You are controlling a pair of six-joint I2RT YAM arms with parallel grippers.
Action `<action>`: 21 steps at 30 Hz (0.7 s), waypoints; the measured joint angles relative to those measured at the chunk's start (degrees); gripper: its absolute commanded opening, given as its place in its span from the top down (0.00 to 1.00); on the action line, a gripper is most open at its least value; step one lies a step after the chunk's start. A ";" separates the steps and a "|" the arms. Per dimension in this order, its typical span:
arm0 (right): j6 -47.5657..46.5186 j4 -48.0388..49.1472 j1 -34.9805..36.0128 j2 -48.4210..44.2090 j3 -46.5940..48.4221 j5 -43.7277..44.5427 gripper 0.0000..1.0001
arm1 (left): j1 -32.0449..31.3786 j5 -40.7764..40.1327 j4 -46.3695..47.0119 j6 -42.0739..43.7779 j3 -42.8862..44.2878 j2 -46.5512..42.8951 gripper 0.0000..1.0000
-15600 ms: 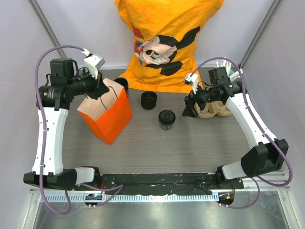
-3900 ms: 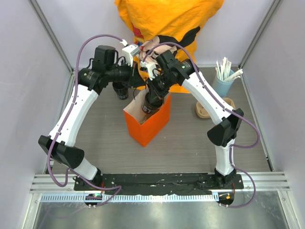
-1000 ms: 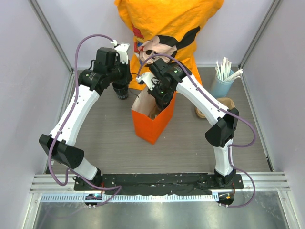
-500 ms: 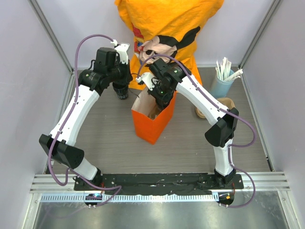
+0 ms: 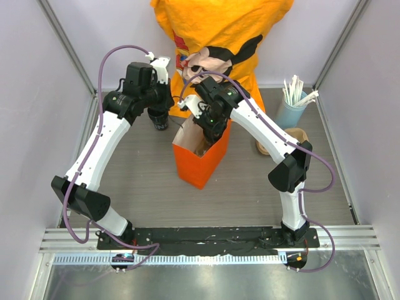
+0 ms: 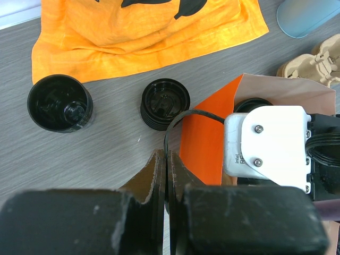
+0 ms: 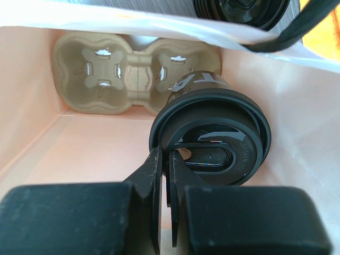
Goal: Pack the takeout coffee
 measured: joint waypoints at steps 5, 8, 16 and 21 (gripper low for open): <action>-0.02 0.74 -0.04 0.00 -0.04 -0.07 0.99 | 0.00 0.00 0.00 0.00 0.00 0.00 1.00; -0.02 1.49 -0.26 0.00 -0.24 -0.15 0.99 | 0.00 0.02 0.00 0.00 0.00 0.00 1.00; -0.02 2.84 -0.68 0.00 -1.31 -0.90 0.99 | 0.00 0.17 0.00 0.00 0.00 0.00 1.00; 0.00 3.34 -1.03 0.00 -1.68 -1.31 0.99 | 0.00 0.17 0.00 0.00 -0.09 0.00 1.00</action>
